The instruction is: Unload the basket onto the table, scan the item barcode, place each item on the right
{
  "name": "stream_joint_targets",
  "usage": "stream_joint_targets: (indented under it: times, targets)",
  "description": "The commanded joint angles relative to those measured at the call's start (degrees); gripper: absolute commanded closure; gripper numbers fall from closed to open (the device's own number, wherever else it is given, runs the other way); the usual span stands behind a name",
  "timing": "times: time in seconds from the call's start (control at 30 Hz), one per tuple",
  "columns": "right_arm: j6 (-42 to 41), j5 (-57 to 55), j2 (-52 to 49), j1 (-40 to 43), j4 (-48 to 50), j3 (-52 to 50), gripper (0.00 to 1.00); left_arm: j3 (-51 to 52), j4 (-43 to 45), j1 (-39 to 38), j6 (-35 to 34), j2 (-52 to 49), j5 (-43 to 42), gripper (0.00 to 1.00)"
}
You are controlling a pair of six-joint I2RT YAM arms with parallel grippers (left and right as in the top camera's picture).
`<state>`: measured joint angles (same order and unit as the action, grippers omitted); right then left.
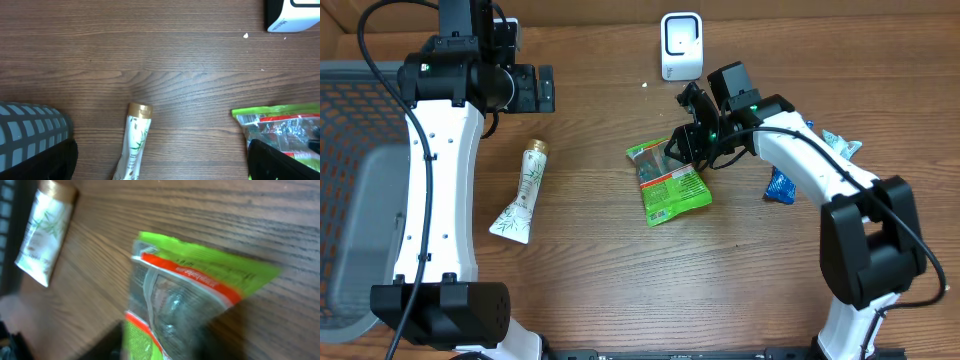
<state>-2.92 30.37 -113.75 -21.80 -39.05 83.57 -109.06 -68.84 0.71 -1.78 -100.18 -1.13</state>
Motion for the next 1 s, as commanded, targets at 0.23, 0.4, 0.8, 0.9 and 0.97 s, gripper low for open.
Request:
stream_joint_targets:
  times: [0.23, 0.4, 0.8, 0.9, 0.97]
  targets:
    - [1.1, -1.9, -7.8, -0.7, 1.2, 0.9, 0.29, 0.2, 0.0, -0.4, -1.0, 0.1, -0.4, 0.0]
    - [1.1, -1.9, -8.0, -1.7, 1.4, 0.9, 0.27, 0.2, 0.0, -0.4, -1.0, 0.1, -0.4, 0.0]
    - [-5.3, -5.9, -9.5, -3.7, 1.4, 0.8, 0.27, 0.2, 0.0, -0.4, -1.0, 0.1, -0.4, 0.0]
    - [-5.3, -5.9, -9.5, -3.8, 1.4, 0.8, 0.25, 0.2, 0.0, -0.4, -1.0, 0.1, -0.4, 0.0]
    - [-5.3, -6.8, -9.7, -4.0, 1.5, 0.8, 0.25, 0.2, 0.0, -0.4, -1.0, 0.1, -0.4, 0.0]
